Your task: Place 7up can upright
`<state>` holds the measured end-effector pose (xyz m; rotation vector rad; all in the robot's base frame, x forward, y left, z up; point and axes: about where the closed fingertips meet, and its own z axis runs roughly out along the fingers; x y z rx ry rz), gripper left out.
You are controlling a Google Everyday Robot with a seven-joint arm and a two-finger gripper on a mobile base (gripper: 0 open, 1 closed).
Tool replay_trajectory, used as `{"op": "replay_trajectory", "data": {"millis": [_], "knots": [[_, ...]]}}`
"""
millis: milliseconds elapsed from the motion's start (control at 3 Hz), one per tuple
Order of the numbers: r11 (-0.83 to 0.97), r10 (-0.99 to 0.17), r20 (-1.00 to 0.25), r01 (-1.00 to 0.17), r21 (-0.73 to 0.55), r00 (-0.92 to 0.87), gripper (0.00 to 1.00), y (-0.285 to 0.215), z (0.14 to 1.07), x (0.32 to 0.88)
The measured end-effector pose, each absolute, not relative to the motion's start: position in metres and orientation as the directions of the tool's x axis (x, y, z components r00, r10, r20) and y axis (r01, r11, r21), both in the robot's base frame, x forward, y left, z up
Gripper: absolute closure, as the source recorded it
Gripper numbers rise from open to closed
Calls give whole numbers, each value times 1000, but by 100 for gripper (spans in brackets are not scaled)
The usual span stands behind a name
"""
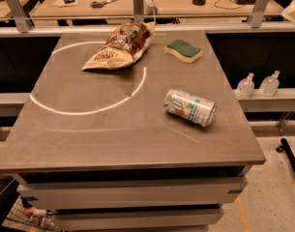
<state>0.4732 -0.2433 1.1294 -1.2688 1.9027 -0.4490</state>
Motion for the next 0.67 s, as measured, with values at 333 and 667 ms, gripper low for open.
{"op": "replay_trajectory", "data": {"millis": [333,667], "knots": [[434,-892,-415,-606,-667,-182,40,-241,1134,470],[431,-893,-415,-601,-674,-175,15,-238,1140,467]]}}
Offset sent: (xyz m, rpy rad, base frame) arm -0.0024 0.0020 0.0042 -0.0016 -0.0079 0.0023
